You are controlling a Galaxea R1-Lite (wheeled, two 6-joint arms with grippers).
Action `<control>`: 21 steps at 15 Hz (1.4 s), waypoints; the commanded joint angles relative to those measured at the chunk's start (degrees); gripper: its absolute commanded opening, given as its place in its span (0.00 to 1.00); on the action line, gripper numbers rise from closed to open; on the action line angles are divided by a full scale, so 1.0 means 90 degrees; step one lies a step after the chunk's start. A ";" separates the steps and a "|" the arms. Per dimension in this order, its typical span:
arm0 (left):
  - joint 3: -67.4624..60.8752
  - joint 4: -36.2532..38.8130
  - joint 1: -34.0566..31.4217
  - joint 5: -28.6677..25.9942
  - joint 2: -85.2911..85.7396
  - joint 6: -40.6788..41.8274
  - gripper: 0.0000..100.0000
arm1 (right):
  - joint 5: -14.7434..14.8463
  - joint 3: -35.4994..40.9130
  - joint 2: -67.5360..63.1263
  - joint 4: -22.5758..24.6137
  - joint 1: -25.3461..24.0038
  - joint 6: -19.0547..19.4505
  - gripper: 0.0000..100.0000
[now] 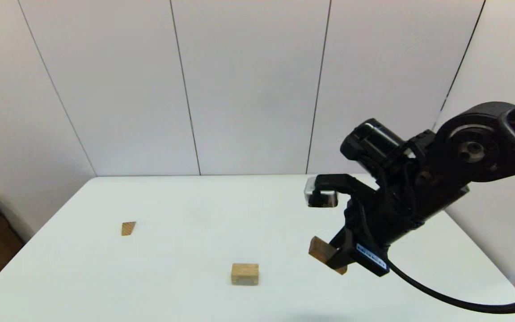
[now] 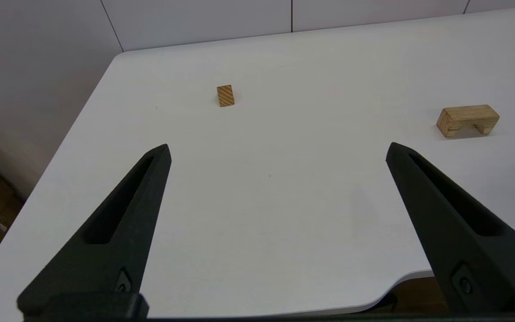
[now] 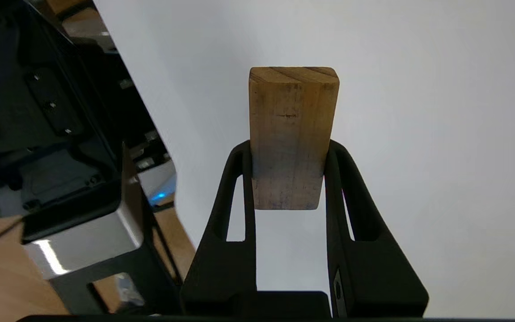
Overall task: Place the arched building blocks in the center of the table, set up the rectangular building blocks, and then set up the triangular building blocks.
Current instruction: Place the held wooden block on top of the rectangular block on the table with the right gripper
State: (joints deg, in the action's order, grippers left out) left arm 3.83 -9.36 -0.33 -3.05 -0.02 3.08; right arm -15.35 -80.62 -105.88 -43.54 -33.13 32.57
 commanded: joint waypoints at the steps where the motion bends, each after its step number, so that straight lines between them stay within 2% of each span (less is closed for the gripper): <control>1: -0.0005 -0.0005 -0.0002 -0.0003 0.0003 -0.0001 1.00 | -0.0033 -0.0408 -0.0590 -0.0035 0.0000 0.0482 0.00; 5: 0.0004 -0.0005 -0.0002 -0.0003 0.0003 -0.0001 1.00 | -0.0062 -0.1121 -0.1195 -0.0152 0.0039 0.0971 0.00; 6: 0.0004 -0.0005 -0.0002 -0.0003 0.0003 -0.0001 1.00 | -0.0052 -0.1336 -0.1293 -0.0396 0.0029 0.1185 0.00; 8: 0.0004 -0.0005 -0.0002 -0.0003 0.0003 0.0009 1.00 | -0.0023 -0.2019 -0.1537 -0.1070 -0.0020 0.1351 0.00; 9: -0.0005 -0.0005 -0.0002 -0.0003 0.0003 0.0009 1.00 | 0.0065 -0.2273 -0.1595 -0.1402 -0.0078 0.1430 0.00; 11: 0.0004 -0.0005 -0.0002 -0.0003 0.0003 0.0009 1.00 | 0.0465 -0.2703 -0.1664 -0.1949 -0.0225 0.1498 0.00; 14: 0.0004 -0.0005 -0.0002 -0.0003 0.0003 0.0009 1.00 | 0.1090 -0.3181 -0.1869 -0.2427 -0.0527 0.1527 0.00; 19: -0.0005 -0.0005 -0.0002 -0.0003 0.0003 0.0009 1.00 | 0.1139 -0.3367 -0.2289 -0.2545 -0.0859 0.1547 0.00; 21: 0.0004 -0.0014 -0.0002 -0.0003 0.0003 0.0009 1.00 | 0.1139 -0.3435 -0.2435 -0.2408 -0.1074 0.1517 0.00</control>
State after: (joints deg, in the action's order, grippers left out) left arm 3.85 -9.39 -0.30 -3.06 -0.02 3.16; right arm -5.06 -111.17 -126.29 -65.16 -41.79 46.03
